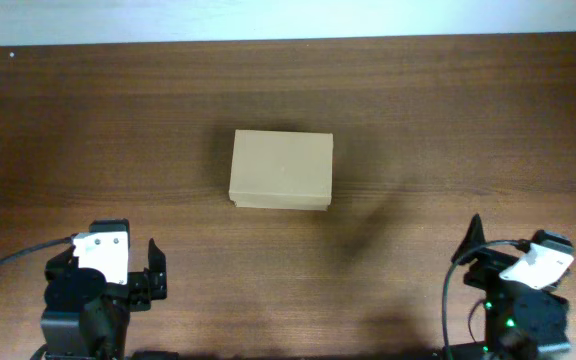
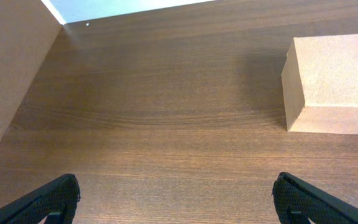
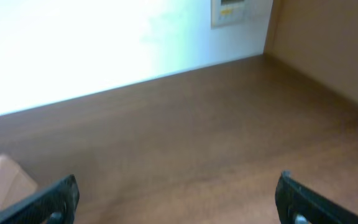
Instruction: Pack container
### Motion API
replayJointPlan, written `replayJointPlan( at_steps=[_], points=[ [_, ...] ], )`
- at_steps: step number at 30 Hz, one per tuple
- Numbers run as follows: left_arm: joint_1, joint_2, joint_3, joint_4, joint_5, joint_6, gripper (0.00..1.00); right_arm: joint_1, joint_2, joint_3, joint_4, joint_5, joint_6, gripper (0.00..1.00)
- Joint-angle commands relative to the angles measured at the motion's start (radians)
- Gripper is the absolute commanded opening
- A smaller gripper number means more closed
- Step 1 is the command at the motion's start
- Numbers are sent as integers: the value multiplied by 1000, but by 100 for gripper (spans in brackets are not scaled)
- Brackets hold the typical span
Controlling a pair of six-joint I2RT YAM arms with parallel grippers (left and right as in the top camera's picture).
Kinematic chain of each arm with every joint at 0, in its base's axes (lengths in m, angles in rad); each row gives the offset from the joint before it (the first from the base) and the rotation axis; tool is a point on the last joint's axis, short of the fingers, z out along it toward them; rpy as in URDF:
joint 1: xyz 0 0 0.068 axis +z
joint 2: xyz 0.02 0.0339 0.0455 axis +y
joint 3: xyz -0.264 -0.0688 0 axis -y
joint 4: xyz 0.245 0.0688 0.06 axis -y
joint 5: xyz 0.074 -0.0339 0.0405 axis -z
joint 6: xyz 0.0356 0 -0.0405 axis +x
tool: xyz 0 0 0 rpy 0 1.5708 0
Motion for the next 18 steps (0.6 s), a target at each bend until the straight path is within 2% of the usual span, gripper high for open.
replayJointPlan(
  at_steps=[1,12,18],
  points=[
    [-3,-2,-4,2,-11,2,100,-31,-27,-126,68,18,-6,99],
    [-3,-2,-4,2,-11,2,100,-89,-98,-376,163,18,-6,99],
    [-3,-2,-4,2,-11,2,100,-107,-164,-379,192,14,-6,99]
  ],
)
